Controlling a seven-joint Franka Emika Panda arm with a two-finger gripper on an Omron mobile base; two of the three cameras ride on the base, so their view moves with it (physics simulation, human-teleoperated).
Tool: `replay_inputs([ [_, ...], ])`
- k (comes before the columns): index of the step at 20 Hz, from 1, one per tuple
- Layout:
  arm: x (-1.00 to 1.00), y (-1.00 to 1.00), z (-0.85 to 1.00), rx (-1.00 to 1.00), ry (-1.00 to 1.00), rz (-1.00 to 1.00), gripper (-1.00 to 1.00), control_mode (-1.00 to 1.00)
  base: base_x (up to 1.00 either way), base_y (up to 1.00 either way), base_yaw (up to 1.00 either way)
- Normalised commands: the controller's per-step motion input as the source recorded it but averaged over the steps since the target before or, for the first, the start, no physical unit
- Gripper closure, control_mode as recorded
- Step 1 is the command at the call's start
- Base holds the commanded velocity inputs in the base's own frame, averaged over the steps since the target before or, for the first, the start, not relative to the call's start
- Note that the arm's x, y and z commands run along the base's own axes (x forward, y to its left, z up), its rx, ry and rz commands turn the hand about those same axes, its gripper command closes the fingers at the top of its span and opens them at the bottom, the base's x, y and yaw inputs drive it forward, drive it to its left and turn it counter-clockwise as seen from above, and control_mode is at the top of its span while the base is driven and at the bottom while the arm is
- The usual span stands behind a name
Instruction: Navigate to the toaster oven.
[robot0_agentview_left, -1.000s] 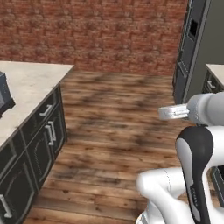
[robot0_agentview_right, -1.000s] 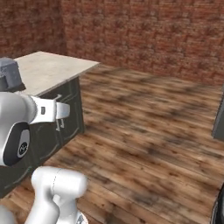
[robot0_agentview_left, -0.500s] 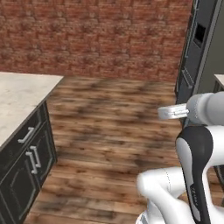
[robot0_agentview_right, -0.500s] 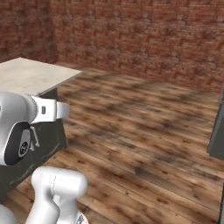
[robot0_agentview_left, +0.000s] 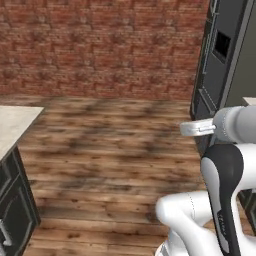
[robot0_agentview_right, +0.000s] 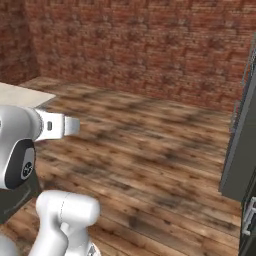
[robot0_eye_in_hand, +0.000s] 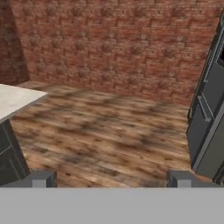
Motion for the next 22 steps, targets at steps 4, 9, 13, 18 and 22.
replay_inputs([
  [4, 0.00, 0.00, 0.00, 0.00, 0.00, 0.00, -1.00, 1.00, 1.00, -0.09, -0.35],
  [9, 0.00, 0.00, 0.00, 0.00, 0.00, 0.00, -1.00, 1.00, 1.00, 0.00, -0.53],
  [13, 0.00, 0.00, 0.00, 0.00, 0.00, 0.00, -1.00, 1.00, 0.73, 0.25, -0.74],
  [18, 0.00, 0.00, 0.00, 0.00, 0.00, 0.00, -1.00, 1.00, 0.33, 0.43, -0.88],
  [22, 0.00, 0.00, 0.00, 0.00, 0.00, 0.00, -1.00, 1.00, 0.25, 0.42, -0.90],
])
